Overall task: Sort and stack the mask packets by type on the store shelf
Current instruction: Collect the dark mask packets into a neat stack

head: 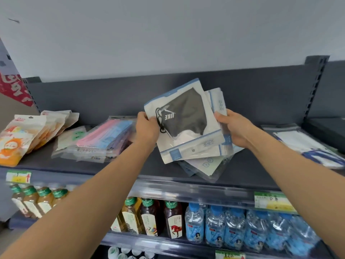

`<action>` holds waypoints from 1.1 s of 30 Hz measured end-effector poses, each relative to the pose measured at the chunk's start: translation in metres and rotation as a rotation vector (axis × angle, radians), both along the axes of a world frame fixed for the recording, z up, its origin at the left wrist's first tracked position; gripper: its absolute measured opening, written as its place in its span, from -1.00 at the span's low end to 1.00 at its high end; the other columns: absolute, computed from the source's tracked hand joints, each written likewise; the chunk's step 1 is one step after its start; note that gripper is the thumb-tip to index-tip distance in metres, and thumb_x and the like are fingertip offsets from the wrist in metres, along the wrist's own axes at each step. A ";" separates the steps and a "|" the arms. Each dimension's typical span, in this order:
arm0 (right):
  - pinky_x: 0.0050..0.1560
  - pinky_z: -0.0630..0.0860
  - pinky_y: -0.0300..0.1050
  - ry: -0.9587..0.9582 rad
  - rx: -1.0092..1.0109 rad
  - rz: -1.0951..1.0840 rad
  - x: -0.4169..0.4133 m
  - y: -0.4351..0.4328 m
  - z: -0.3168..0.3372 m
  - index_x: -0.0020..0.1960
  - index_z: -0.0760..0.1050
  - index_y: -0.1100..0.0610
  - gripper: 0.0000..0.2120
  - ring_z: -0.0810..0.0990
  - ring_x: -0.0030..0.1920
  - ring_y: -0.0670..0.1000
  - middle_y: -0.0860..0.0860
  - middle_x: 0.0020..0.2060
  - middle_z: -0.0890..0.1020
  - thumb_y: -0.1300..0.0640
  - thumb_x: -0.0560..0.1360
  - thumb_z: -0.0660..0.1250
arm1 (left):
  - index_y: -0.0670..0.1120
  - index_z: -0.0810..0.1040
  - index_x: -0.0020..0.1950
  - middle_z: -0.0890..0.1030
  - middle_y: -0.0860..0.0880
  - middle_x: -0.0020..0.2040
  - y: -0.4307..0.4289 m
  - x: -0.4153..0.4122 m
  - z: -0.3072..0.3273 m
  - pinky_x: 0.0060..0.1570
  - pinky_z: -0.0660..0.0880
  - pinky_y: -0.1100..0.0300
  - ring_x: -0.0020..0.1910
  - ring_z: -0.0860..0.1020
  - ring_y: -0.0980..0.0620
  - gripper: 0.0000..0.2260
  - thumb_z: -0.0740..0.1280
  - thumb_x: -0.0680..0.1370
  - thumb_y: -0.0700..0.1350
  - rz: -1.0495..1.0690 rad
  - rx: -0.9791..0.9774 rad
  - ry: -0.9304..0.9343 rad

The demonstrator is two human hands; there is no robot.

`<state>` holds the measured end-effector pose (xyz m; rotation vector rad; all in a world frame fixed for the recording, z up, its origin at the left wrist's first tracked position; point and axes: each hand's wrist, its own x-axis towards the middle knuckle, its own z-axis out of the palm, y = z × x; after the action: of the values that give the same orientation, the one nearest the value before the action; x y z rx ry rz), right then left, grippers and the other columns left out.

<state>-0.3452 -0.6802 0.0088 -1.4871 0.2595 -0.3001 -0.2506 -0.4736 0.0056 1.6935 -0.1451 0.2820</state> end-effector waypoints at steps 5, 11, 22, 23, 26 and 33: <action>0.06 0.58 0.05 -0.014 -0.023 -0.046 -0.006 0.004 0.003 0.20 0.47 0.03 -0.81 0.63 0.00 0.05 0.02 0.04 0.65 0.09 0.62 0.18 | -0.12 0.25 0.03 0.39 0.02 -0.25 -0.015 0.011 -0.005 -0.21 0.41 0.13 -0.30 0.37 0.08 -0.98 0.08 0.61 -0.19 -0.148 -0.006 0.034; -0.06 0.60 -0.05 -0.008 -0.015 -0.183 -0.006 0.017 -0.003 0.13 0.53 0.07 -0.67 0.67 -0.08 0.02 0.02 -0.03 0.69 -0.12 0.60 0.14 | -0.09 0.24 0.08 0.42 0.06 -0.21 -0.024 0.016 -0.011 -0.33 0.34 0.26 -0.26 0.41 0.11 -0.92 0.12 0.63 -0.12 -0.292 0.013 0.013; -0.05 0.64 -0.01 -0.043 0.035 -0.214 -0.010 0.034 -0.010 0.15 0.53 0.11 -0.78 0.71 -0.10 0.06 0.06 -0.05 0.71 0.24 0.50 0.36 | 0.01 0.30 0.12 0.53 -0.08 0.02 -0.023 0.030 -0.017 -0.15 0.49 0.10 -0.12 0.50 -0.02 -0.82 0.25 0.57 -0.07 -0.444 -0.112 0.104; -0.04 0.63 0.01 -0.053 0.044 -0.251 -0.010 0.035 -0.011 0.15 0.53 0.10 -0.76 0.70 -0.09 0.07 0.07 -0.03 0.70 0.26 0.49 0.37 | 0.00 0.29 0.20 0.53 -0.08 0.06 -0.021 0.029 -0.016 -0.09 0.53 0.07 -0.08 0.53 -0.03 -0.73 0.29 0.56 -0.06 -0.475 -0.124 0.142; -0.13 0.63 -0.02 -0.090 0.097 -0.310 -0.013 0.039 -0.012 0.16 0.52 0.08 -0.75 0.69 -0.09 0.08 0.07 -0.02 0.69 0.27 0.51 0.35 | -0.15 0.35 0.31 0.58 -0.07 0.11 -0.013 0.030 -0.013 0.03 0.58 0.02 0.02 0.60 -0.03 -0.55 0.41 0.50 -0.06 -0.578 -0.128 0.234; 0.06 0.60 0.08 -0.089 0.029 -0.362 -0.020 0.048 -0.014 0.14 0.51 0.10 -0.77 0.66 0.04 0.13 0.12 0.08 0.66 0.24 0.50 0.36 | -0.14 0.59 -0.06 0.69 -0.05 -0.13 -0.001 0.024 -0.015 -0.25 0.62 0.17 -0.22 0.65 0.01 -0.80 0.52 0.39 -0.17 -0.709 -0.115 0.213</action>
<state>-0.3647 -0.6323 -0.0053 -1.3902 0.4603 -0.6483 -0.2266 -0.4751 -0.0090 1.4449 -0.5421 -0.4102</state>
